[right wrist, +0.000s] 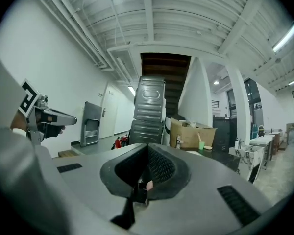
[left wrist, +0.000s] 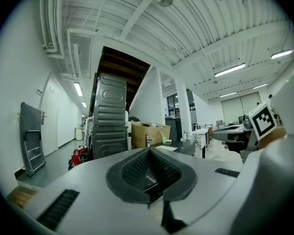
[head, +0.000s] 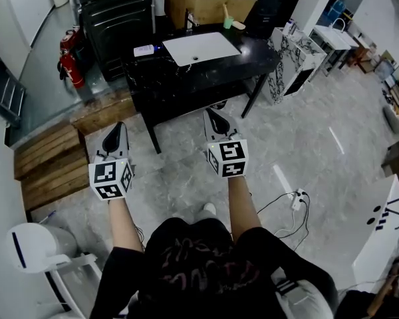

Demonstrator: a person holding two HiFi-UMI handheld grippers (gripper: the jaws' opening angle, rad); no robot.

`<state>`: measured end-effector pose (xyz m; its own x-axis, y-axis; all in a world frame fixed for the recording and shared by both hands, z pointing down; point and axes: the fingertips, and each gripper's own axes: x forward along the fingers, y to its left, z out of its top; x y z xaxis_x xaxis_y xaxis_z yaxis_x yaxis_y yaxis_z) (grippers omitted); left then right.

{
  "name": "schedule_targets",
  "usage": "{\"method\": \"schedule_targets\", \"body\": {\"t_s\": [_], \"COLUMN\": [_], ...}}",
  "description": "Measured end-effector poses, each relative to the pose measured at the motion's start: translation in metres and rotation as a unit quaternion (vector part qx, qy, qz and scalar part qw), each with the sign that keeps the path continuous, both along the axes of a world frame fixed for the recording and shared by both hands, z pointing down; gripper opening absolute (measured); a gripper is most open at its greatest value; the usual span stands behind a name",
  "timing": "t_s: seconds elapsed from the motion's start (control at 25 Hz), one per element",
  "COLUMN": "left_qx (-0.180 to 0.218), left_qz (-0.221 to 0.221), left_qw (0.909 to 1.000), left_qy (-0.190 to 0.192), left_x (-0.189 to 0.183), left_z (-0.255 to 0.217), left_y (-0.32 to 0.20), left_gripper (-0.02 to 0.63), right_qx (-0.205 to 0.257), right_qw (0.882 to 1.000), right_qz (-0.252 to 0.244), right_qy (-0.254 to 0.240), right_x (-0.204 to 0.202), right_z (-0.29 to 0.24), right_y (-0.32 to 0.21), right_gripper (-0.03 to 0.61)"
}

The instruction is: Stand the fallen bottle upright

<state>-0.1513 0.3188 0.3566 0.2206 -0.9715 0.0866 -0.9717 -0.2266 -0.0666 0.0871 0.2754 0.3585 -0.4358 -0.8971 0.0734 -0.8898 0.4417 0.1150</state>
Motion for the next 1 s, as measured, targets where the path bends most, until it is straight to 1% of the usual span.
{"method": "schedule_targets", "body": {"t_s": [0.28, 0.48, 0.72, 1.0], "left_qx": [-0.004, -0.008, -0.024, -0.036], "left_qz": [0.011, 0.014, 0.02, 0.017], "left_qw": [0.9999, 0.9999, 0.9995, 0.9992], "left_qy": [0.001, 0.005, 0.001, -0.001], "left_x": [-0.004, -0.01, -0.014, -0.024], "left_z": [0.007, 0.013, 0.028, 0.035], "left_y": [0.006, -0.003, -0.032, -0.087], "left_gripper": [0.017, 0.017, 0.017, 0.017], "right_qx": [-0.004, -0.004, -0.014, -0.015], "right_qw": [1.0, 1.0, 1.0, 1.0], "right_qz": [0.007, 0.01, 0.003, 0.025], "right_qy": [-0.001, -0.013, -0.02, -0.008], "right_x": [-0.003, -0.005, -0.017, -0.018], "right_z": [0.007, 0.005, 0.014, 0.025], "right_y": [0.009, 0.0, -0.032, -0.089], "right_gripper": [0.014, 0.014, 0.014, 0.014]}}
